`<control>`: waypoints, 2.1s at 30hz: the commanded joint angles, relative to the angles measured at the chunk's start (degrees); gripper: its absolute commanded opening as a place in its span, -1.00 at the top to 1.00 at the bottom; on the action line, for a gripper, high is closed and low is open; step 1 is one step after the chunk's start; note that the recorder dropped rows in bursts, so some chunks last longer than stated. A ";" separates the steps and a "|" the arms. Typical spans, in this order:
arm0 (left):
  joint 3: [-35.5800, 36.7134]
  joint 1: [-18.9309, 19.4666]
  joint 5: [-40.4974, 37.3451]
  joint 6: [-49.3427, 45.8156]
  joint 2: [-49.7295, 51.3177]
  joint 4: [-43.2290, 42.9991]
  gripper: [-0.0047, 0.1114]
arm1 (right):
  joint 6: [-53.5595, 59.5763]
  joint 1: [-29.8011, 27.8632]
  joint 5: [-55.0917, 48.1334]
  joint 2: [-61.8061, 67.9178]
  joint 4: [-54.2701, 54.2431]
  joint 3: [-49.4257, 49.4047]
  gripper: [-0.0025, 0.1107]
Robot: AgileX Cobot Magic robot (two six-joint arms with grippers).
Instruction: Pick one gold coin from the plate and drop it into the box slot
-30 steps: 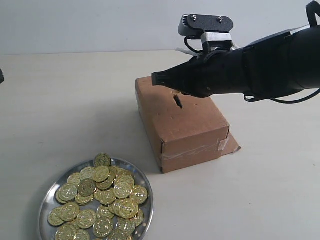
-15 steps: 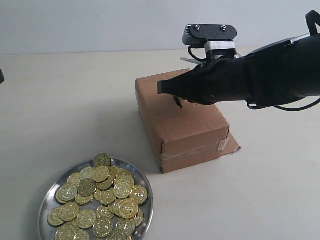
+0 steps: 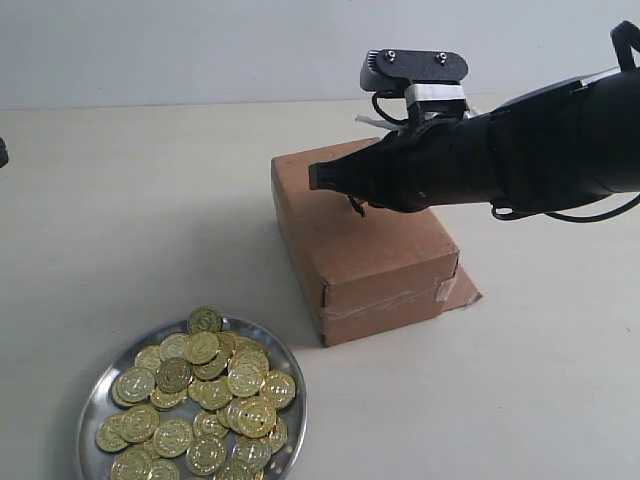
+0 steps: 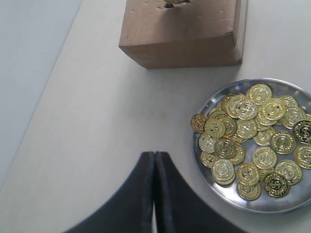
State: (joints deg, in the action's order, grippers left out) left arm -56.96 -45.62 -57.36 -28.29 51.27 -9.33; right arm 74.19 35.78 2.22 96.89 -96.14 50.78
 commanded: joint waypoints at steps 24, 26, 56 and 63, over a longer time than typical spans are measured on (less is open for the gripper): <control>9.81 0.00 28.40 22.97 -14.42 6.68 0.92 | 11.62 0.18 7.53 -36.87 2.06 -4.61 0.96; 14.68 0.00 33.00 22.98 -16.71 8.43 0.92 | 11.62 0.18 7.53 -42.34 2.06 -7.96 0.96; 56.96 0.00 69.59 34.35 -23.82 11.04 0.92 | 6.62 0.18 6.46 -89.83 2.29 -50.78 0.96; 56.96 0.00 64.89 34.77 -23.82 11.04 0.92 | 6.50 0.18 6.64 -89.97 1.61 -50.78 0.96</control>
State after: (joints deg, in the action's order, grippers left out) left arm -0.16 -45.62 9.70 6.22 27.85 1.15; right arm 80.61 35.78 9.26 7.14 -94.30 0.23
